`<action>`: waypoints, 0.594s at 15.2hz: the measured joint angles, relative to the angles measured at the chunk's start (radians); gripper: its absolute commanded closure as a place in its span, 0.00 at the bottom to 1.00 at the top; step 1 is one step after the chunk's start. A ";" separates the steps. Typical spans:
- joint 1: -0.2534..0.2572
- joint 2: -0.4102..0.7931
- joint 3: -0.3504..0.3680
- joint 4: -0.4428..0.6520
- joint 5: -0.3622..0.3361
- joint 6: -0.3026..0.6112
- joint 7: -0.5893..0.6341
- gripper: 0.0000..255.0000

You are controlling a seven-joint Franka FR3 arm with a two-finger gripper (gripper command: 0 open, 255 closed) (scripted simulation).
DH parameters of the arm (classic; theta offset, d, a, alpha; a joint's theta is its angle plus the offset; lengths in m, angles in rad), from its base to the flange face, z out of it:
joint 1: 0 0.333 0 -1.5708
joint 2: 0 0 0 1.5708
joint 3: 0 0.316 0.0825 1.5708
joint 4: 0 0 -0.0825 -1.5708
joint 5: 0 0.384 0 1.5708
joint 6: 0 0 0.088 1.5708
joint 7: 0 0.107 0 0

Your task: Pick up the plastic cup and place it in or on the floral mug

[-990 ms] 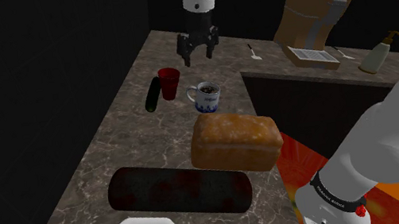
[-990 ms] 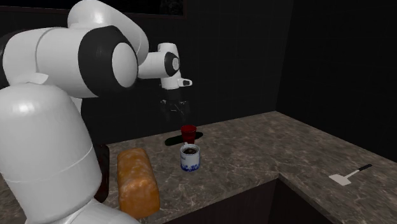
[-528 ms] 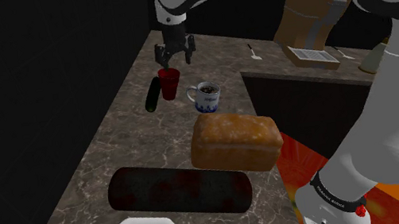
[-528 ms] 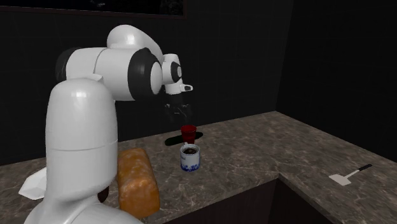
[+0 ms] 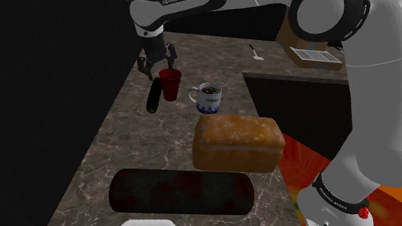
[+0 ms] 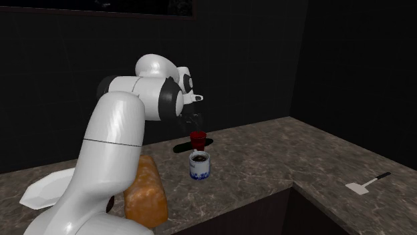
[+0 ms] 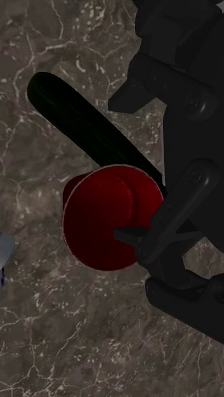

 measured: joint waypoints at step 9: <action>-0.007 0.023 -0.006 -0.063 -0.009 0.084 0.009 0.00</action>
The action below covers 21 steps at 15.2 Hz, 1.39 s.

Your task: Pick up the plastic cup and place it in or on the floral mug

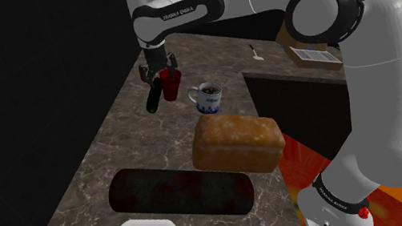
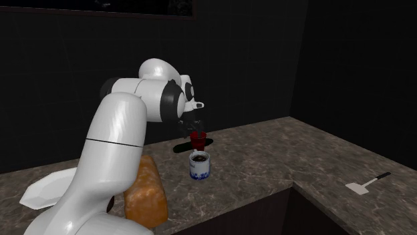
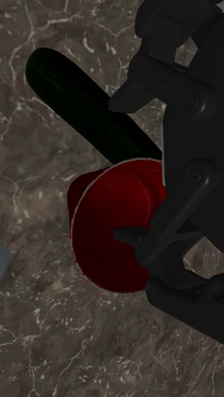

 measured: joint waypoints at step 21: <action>0.001 -0.017 0.002 0.038 0.005 -0.053 -0.011 1.00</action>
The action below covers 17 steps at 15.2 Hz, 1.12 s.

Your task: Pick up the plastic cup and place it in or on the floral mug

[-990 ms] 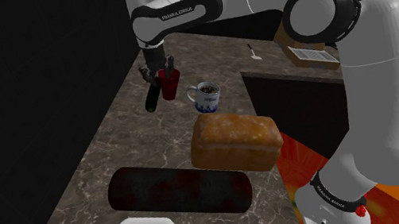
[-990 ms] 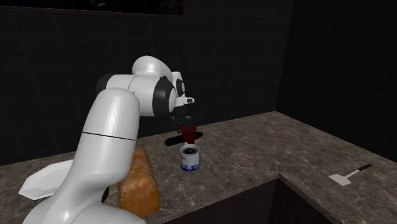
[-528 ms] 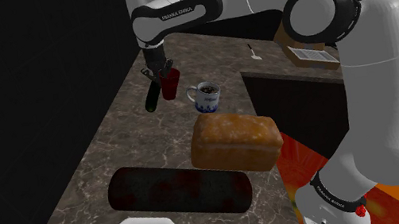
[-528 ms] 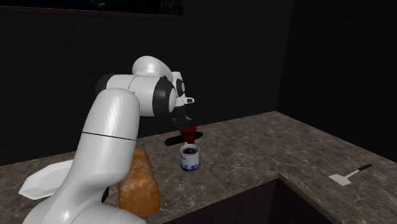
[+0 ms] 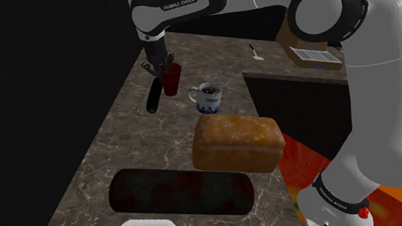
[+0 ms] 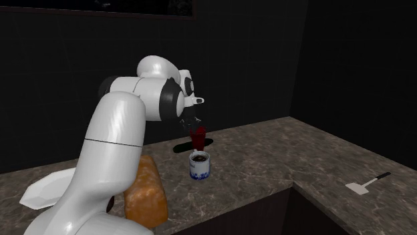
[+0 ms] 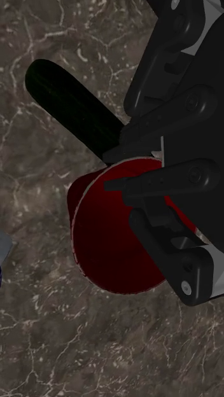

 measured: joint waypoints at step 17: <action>0.014 -0.014 0.003 0.205 0.009 -0.216 -0.036 1.00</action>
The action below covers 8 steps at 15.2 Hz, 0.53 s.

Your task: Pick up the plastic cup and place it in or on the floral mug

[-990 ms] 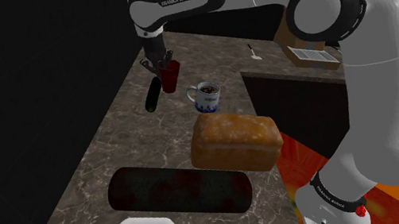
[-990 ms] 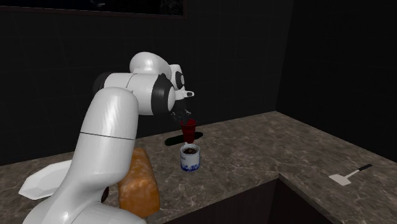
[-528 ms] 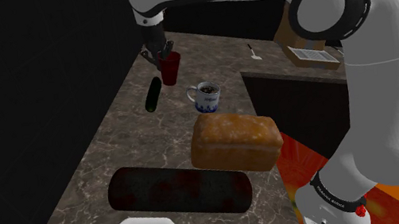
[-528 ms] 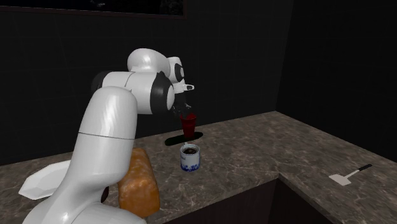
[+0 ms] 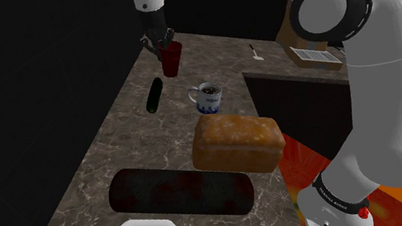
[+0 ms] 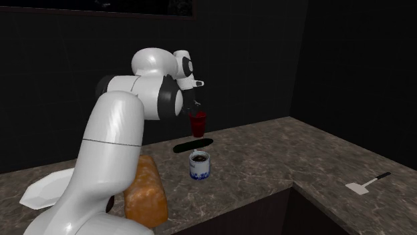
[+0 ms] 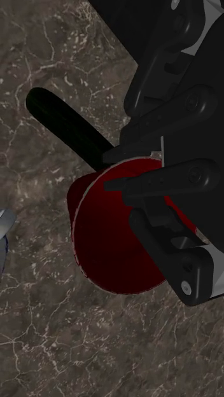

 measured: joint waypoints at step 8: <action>0.012 0.024 -0.002 0.146 -0.002 -0.120 -0.021 1.00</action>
